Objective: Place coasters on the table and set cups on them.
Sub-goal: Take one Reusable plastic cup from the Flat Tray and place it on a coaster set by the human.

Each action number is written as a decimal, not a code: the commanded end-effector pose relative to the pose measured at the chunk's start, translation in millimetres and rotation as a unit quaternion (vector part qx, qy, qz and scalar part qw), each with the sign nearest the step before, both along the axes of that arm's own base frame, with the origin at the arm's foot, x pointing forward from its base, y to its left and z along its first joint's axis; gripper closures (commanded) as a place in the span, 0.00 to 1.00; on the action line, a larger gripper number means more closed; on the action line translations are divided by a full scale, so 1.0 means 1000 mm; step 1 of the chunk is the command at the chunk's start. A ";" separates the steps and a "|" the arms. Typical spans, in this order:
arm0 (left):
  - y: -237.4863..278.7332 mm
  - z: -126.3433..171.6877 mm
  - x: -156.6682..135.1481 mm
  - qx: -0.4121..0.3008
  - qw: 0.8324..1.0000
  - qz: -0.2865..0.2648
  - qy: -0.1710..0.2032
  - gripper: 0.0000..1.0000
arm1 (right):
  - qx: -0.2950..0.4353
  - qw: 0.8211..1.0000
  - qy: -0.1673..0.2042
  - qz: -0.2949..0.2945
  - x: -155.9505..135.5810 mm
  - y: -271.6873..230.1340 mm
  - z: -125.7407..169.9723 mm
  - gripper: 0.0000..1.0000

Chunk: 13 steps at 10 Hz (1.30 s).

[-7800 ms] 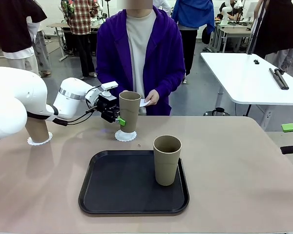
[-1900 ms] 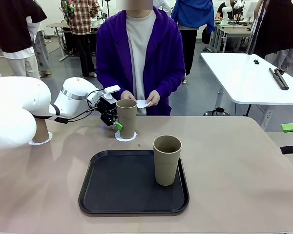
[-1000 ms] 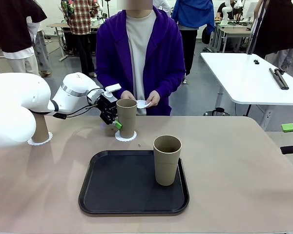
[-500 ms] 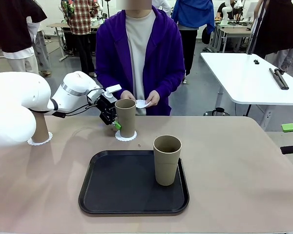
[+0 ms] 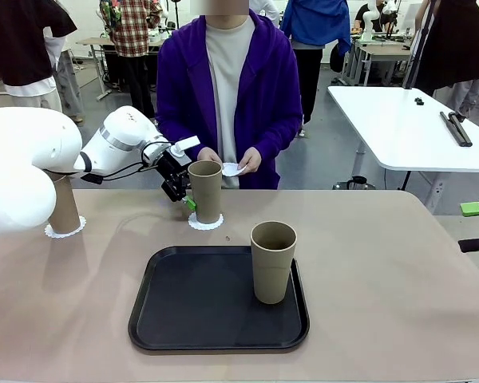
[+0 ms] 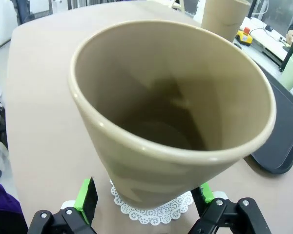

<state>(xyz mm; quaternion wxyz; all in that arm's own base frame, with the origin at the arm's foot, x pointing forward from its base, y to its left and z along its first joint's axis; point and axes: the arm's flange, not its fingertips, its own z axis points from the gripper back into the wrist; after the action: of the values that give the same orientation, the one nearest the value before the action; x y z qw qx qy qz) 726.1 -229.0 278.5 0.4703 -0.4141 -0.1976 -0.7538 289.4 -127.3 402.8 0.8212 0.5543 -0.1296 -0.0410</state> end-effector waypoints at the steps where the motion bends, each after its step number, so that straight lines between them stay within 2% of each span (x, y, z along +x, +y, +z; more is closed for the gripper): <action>1: 0.002 0.000 -0.024 0.028 0.999 0.006 -0.022 0.00 | 0.005 1.000 -0.005 0.001 0.001 0.001 0.001 0.00; 6: 0.009 0.016 -0.035 0.073 0.995 0.011 -0.060 0.00 | 0.005 1.000 -0.005 0.001 0.001 0.001 0.001 0.00; 9: 0.020 0.039 -0.047 0.128 0.985 0.038 -0.105 0.00 | 0.005 1.000 -0.005 0.001 0.001 0.001 0.001 0.00; 10: 0.026 0.050 -0.052 0.158 0.979 0.074 -0.101 0.00 | 0.005 1.000 -0.005 0.001 0.001 0.001 0.001 0.00; 11: 0.033 0.066 -0.058 0.214 0.960 0.137 -0.115 0.00 | 0.005 1.000 -0.005 0.001 0.001 0.001 0.001 0.00; 13: 0.045 0.098 -0.069 0.260 0.924 0.261 -0.102 0.00 | 0.005 1.000 -0.005 0.001 0.001 0.001 0.001 0.00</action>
<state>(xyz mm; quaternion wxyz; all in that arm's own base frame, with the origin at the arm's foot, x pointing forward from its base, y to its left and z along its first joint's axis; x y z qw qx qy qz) 695.5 -185.6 371.7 0.6563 -0.1587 -0.1699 -0.7178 289.5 -127.2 402.7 0.8212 0.5543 -0.1295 -0.0410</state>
